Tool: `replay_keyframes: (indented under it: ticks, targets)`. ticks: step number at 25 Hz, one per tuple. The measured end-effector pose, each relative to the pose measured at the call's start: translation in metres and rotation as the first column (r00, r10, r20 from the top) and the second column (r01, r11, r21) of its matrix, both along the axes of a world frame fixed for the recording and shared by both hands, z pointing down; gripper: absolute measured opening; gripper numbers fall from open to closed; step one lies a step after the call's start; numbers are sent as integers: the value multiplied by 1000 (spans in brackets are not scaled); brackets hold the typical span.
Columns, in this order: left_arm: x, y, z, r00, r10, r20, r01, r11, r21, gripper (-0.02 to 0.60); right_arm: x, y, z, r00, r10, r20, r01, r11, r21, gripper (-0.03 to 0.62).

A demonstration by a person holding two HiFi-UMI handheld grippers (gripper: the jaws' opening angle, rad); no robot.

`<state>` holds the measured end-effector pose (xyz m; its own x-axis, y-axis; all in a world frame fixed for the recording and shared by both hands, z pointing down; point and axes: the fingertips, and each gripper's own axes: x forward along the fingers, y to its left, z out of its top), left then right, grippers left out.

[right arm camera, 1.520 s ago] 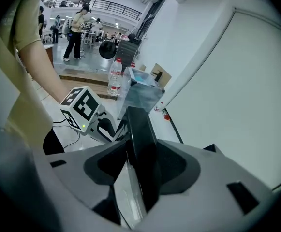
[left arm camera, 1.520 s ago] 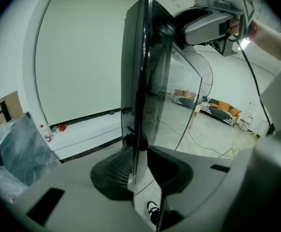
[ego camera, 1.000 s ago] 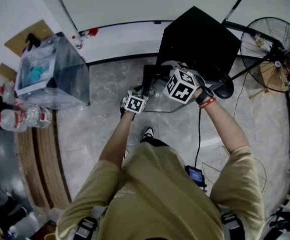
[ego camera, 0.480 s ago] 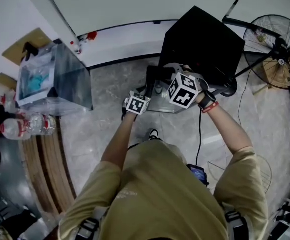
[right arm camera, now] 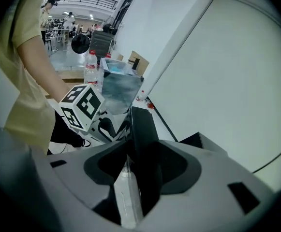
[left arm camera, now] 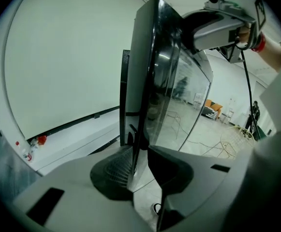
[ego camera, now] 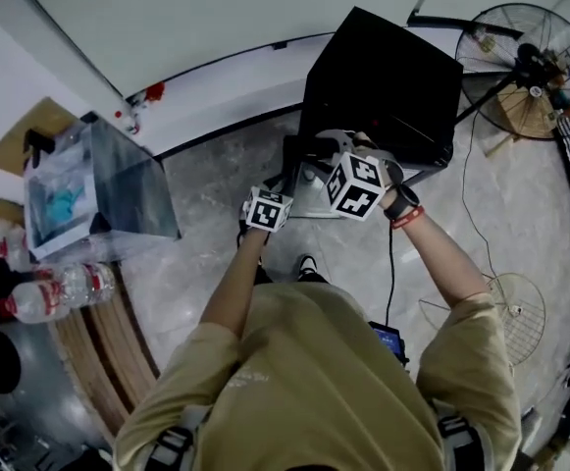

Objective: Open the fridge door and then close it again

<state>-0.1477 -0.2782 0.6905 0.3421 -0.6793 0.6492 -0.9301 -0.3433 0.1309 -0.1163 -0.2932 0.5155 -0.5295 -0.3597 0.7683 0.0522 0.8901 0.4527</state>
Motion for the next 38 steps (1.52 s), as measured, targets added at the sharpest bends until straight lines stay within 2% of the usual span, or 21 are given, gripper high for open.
replay_keyframes:
  ticks: [3,7,22,34,38]
  targets:
    - [0,-2,4,999,52,2,-52,998,-24,104,0,-3,2,1000,26,9,-26,1000,-13,207]
    - [-1,-12,3,996,94,-4,-94,996,-3,104,-2,-10,3,997,69,34,-68,998,-4,207]
    - [-6,-57,1,983,182,3,-182,983,6,104,-5,-50,2,981,178,75,-182,982,46,213]
    - [-9,-95,7,977,213,-3,-213,977,-5,104,-7,-87,4,963,256,83,-261,963,62,213]
    - [-10,-111,5,976,219,-2,-219,976,-1,104,-7,-99,4,952,291,95,-299,950,91,219]
